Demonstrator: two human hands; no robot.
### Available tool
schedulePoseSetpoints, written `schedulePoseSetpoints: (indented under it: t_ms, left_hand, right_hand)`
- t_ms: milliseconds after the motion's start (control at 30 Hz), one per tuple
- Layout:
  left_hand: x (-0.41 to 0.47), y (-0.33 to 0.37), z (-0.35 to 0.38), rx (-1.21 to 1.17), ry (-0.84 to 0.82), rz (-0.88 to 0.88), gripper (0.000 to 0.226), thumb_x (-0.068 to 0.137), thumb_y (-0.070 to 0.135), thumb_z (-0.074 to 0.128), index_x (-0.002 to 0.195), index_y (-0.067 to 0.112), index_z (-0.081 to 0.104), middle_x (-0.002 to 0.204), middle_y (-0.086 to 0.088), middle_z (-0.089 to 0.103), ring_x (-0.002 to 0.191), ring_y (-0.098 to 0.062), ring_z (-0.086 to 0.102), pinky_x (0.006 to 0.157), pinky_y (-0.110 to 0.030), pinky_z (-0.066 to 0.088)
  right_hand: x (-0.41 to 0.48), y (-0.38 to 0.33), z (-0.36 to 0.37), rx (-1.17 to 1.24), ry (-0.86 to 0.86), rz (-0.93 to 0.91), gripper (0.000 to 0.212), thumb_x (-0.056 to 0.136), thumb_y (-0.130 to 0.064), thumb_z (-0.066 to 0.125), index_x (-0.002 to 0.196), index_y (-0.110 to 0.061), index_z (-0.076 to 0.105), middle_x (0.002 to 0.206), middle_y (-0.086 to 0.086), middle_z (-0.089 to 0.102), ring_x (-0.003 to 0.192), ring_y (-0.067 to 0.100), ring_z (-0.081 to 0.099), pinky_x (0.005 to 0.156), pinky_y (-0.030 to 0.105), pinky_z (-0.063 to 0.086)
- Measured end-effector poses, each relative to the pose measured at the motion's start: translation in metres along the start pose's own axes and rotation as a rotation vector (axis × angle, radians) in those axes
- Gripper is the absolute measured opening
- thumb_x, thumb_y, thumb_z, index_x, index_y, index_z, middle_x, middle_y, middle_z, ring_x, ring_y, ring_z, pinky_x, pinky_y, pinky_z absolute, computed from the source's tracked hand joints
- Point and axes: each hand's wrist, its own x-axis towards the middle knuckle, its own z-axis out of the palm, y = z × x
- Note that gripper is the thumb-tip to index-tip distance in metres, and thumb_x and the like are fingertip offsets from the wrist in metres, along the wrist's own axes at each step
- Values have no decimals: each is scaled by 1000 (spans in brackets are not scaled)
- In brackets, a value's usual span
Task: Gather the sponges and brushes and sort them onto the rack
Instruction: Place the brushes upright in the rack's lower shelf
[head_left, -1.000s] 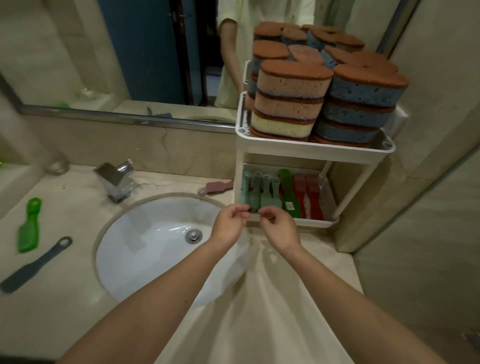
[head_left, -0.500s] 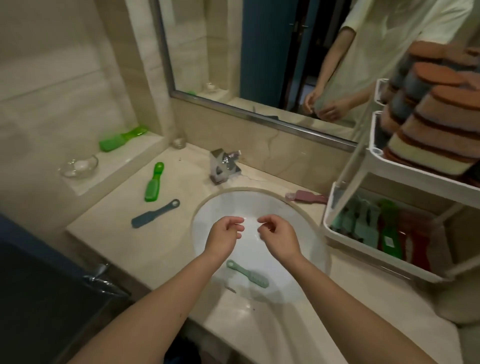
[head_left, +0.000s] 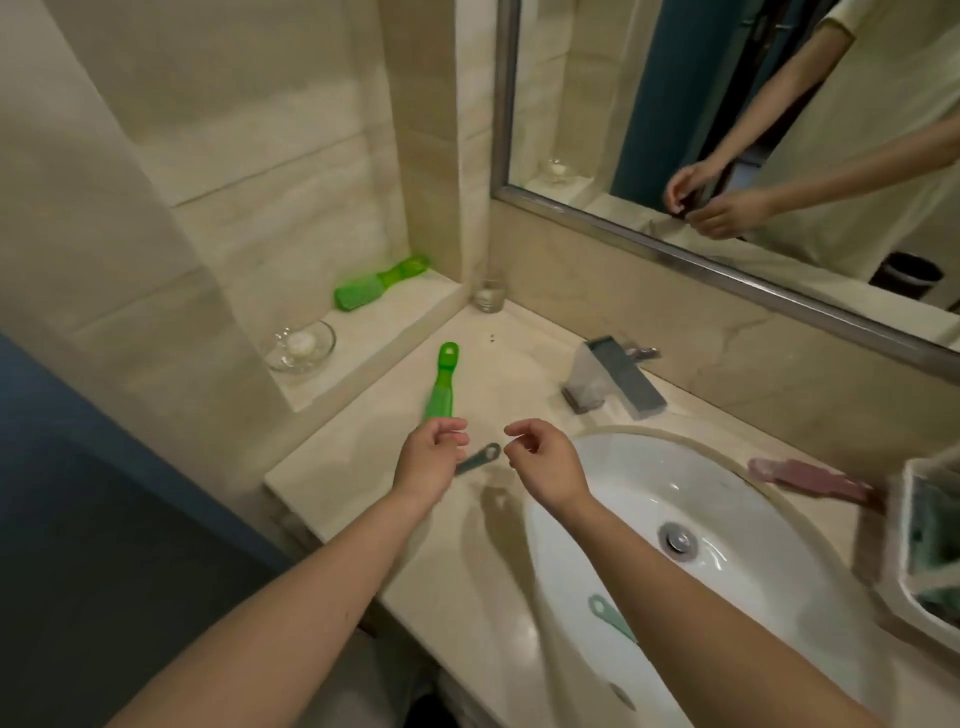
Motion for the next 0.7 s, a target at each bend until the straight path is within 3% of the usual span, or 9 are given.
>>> schedulePoseSetpoints:
  t_ms: [200,267,467,600,700]
  left_hand:
    - [67,-1,-35,104,7,-66,35,93,0,37,123,12,50,119,-8,57,111,-25,57,98,-37,46]
    - [83,-3,-40,144,-37,-110,40,93,0,38,130,11,47,130,-10,53,120,-26,52,104,-42,42]
    - [114,-8,-47,173,-176,-216,45,96,11,43,140,17,39,140,-8,47,121,-20,49,106,-38,41]
    - [126,-14,-48,165,-238,-285,53,91,16,50,142,18,37,140,-7,48,120,-21,52,105,-40,43]
    - [132,-17,-49,81,-247,-335,51,93,16,51,141,20,38,128,-6,58,103,-14,60,86,-29,51]
  right_hand:
    - [69,-19,58,77,-49,140,35,88,-7,55,123,-7,60,96,10,68,86,25,63,85,38,51]
    - [87,-21,73,116,-69,206,41,90,-7,53,131,-5,55,103,10,65,88,22,60,84,36,49]
    - [115,-20,97,101,-103,321,55,94,-7,49,147,-5,36,145,15,46,127,30,50,106,40,42]
    - [123,-21,103,178,-53,365,57,92,-5,51,147,-5,36,146,15,45,127,30,50,106,40,43]
    - [129,-22,105,237,-38,412,55,90,-6,57,143,-3,42,139,15,50,123,30,53,105,40,44]
